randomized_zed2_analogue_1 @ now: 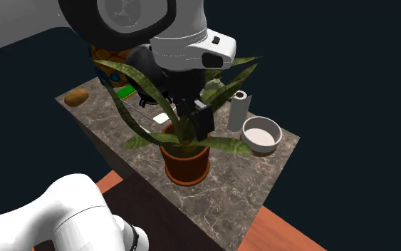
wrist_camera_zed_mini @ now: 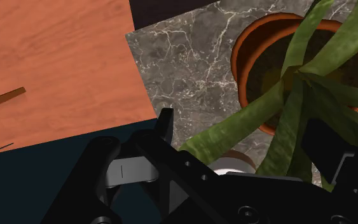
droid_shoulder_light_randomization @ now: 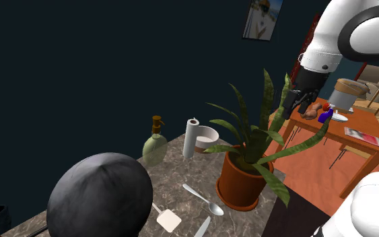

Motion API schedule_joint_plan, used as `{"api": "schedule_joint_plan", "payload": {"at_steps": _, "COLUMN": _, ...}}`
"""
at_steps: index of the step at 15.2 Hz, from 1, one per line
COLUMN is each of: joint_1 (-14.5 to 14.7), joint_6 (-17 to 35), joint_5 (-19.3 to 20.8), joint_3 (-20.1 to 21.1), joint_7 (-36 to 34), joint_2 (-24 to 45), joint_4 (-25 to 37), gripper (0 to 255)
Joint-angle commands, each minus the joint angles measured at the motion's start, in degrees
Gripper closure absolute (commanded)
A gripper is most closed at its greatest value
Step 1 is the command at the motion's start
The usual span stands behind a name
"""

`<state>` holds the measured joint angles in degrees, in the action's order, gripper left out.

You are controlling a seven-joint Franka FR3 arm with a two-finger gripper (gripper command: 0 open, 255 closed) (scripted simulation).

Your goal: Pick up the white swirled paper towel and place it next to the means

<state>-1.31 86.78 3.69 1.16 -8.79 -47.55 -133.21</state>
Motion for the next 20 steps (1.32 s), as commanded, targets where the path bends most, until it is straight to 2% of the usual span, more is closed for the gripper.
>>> {"api": "schedule_joint_plan", "payload": {"at_steps": 1, "joint_1": 0.0, "joint_6": 0.0, "joint_5": 0.0, "joint_3": 0.0, "joint_7": 0.0, "joint_2": 0.0, "joint_4": 0.0, "gripper": 0}}
{"api": "schedule_joint_plan", "payload": {"at_steps": 10, "joint_1": 1.0, "joint_6": 11.9, "joint_5": -2.6, "joint_3": 1.5, "joint_7": -2.0, "joint_2": 18.1, "joint_4": 5.3, "gripper": 0}}
{"api": "schedule_joint_plan", "payload": {"at_steps": 20, "joint_1": 2.2, "joint_6": 19.8, "joint_5": -4.4, "joint_3": 3.0, "joint_7": -3.5, "joint_2": 39.7, "joint_4": 18.2, "gripper": 0}}
